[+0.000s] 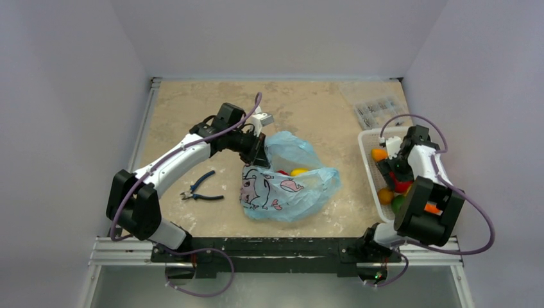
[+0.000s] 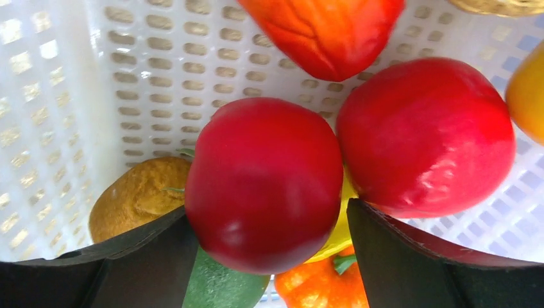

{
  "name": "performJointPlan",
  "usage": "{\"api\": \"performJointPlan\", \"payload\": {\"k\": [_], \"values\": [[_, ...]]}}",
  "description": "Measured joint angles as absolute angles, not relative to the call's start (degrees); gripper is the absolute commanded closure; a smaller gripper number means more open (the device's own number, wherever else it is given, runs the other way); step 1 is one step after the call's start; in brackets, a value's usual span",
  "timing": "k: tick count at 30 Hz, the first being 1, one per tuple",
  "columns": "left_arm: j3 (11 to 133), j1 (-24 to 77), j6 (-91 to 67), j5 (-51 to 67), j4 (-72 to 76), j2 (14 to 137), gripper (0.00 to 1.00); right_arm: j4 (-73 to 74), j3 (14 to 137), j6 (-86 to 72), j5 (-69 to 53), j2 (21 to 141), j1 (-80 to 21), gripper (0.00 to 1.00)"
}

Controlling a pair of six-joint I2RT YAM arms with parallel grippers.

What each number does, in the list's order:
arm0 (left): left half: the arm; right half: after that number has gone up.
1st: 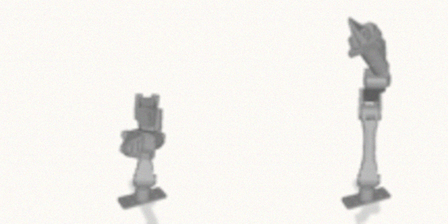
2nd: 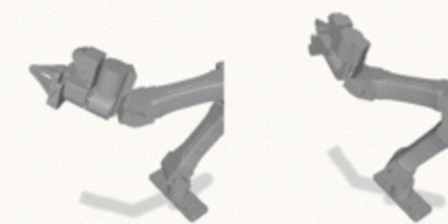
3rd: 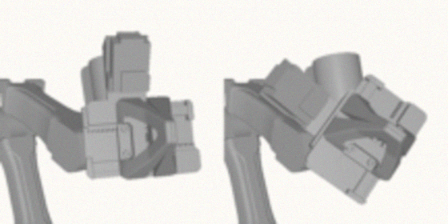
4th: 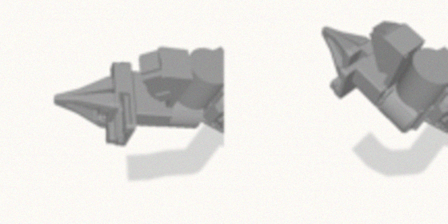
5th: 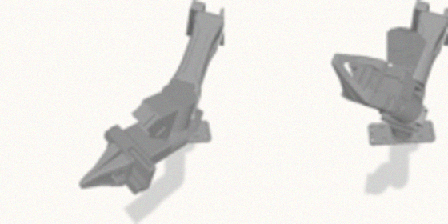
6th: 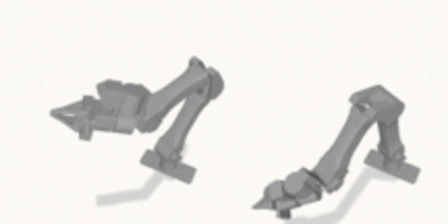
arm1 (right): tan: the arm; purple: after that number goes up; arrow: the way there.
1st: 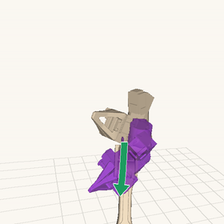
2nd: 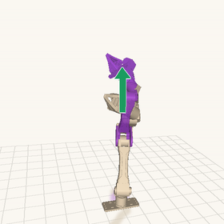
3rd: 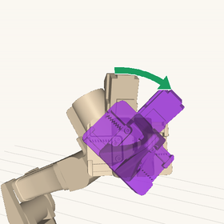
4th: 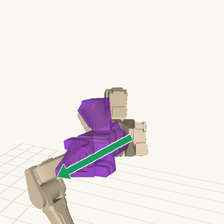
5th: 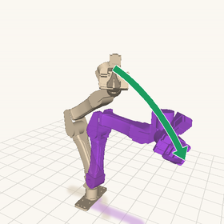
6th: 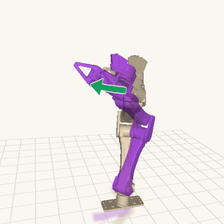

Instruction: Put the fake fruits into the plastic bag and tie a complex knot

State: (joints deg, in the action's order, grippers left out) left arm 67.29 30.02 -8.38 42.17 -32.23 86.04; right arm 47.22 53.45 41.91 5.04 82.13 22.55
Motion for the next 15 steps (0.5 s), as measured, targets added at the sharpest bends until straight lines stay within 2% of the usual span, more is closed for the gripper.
{"api": "performJointPlan", "payload": {"k": [8,11,15], "values": [[67.29,30.02,-8.34,42.17,-32.23,86.04,1.0,45.21,53.84,41.47,6.02,83.9,22.57,0.57],[67.29,30.02,-8.34,42.17,-32.25,86.04,1.0,48.1,57.32,41.12,2.76,83.96,22.63,0.62],[67.29,30.02,-8.29,42.17,-32.25,86.04,1.0,53.82,66.72,41.19,-2.52,83.18,22.52,0.62]]}}
